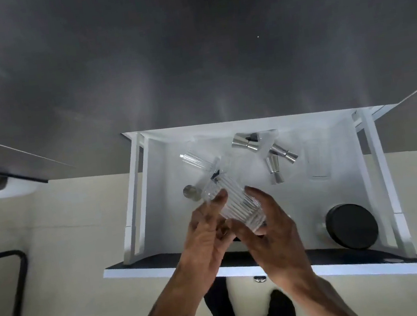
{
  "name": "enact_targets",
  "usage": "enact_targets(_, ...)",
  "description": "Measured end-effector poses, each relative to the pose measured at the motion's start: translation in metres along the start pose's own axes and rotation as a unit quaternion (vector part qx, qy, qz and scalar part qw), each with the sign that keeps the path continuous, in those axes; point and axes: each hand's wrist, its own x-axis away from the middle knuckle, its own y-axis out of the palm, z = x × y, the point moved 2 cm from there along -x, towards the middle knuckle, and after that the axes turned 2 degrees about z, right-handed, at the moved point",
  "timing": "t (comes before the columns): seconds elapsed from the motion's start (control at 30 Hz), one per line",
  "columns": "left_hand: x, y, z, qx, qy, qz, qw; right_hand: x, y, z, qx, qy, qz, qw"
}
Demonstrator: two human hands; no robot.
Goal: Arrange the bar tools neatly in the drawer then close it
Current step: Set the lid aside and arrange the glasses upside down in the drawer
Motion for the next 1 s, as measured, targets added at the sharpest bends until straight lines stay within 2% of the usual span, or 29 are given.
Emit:
enact_targets(0.1,0.002,-0.039,0.01,-0.049,-0.018,0.062,0.997,-0.005,0.042,-0.006,0.028,0.007,-0.11,0.994)
enact_targets(0.17,-0.004,-0.068,0.026,-0.09,0.003,0.114,0.989,-0.008,0.059,-0.005,0.041,-0.02,-0.176,0.983)
enact_targets(0.23,-0.016,-0.096,0.044,-0.189,0.026,0.168,0.967,-0.017,0.058,0.004,0.107,-0.059,-0.152,0.981)
enact_targets(0.3,-0.028,-0.116,0.06,-0.369,0.026,0.205,0.906,-0.031,0.049,0.019,0.25,-0.076,-0.119,0.958)
enact_targets(0.4,-0.038,-0.124,0.066,-0.605,0.034,0.121,0.786,-0.049,0.037,0.042,0.403,-0.058,-0.163,0.899)
enact_targets(0.47,-0.043,-0.124,0.057,-0.678,0.028,0.079,0.731,-0.056,0.033,0.055,0.469,-0.063,-0.197,0.859)
enact_targets(0.53,-0.049,-0.125,0.046,-0.729,0.019,0.088,0.679,-0.059,0.026,0.065,0.506,-0.068,-0.203,0.835)
enact_targets(0.67,-0.062,-0.12,0.031,-0.788,0.011,0.098,0.608,-0.055,0.01,0.079,0.511,-0.064,-0.204,0.832)
enact_targets(0.77,-0.069,-0.116,0.02,-0.805,0.005,0.103,0.584,-0.052,0.003,0.084,0.46,-0.048,-0.21,0.861)
enact_targets(1.0,-0.071,-0.123,0.019,-0.781,0.034,0.094,0.616,-0.047,-0.007,0.092,0.423,-0.031,-0.203,0.883)
